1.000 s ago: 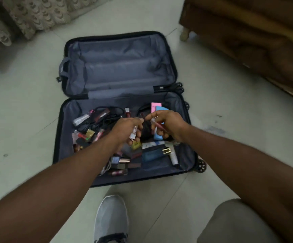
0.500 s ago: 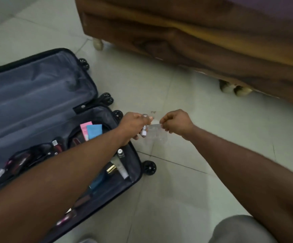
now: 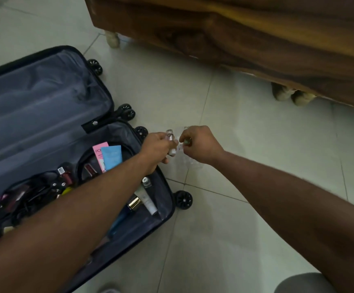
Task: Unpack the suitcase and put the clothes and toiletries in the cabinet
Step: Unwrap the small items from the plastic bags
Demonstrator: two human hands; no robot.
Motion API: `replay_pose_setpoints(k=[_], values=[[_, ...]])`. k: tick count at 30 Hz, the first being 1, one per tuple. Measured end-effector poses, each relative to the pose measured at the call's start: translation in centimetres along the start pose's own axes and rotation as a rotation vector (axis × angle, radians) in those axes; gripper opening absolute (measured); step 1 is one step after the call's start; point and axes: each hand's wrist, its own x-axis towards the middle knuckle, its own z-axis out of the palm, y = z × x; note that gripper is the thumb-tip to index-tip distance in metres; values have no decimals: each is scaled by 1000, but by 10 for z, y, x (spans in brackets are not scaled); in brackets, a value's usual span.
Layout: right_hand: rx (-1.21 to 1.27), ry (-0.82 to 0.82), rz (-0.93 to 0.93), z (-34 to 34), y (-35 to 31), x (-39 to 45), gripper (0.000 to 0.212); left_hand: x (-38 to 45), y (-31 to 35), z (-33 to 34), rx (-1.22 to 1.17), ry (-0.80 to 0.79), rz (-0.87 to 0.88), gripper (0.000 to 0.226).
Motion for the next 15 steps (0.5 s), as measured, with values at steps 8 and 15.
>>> replay_pose_setpoints(k=[8,15], values=[[17,5,24,14,8,8,19,3,-9,6,-12,43,120,6],[145,3,65,17,12,9,49,4,-10,13,-32,69,145,18]])
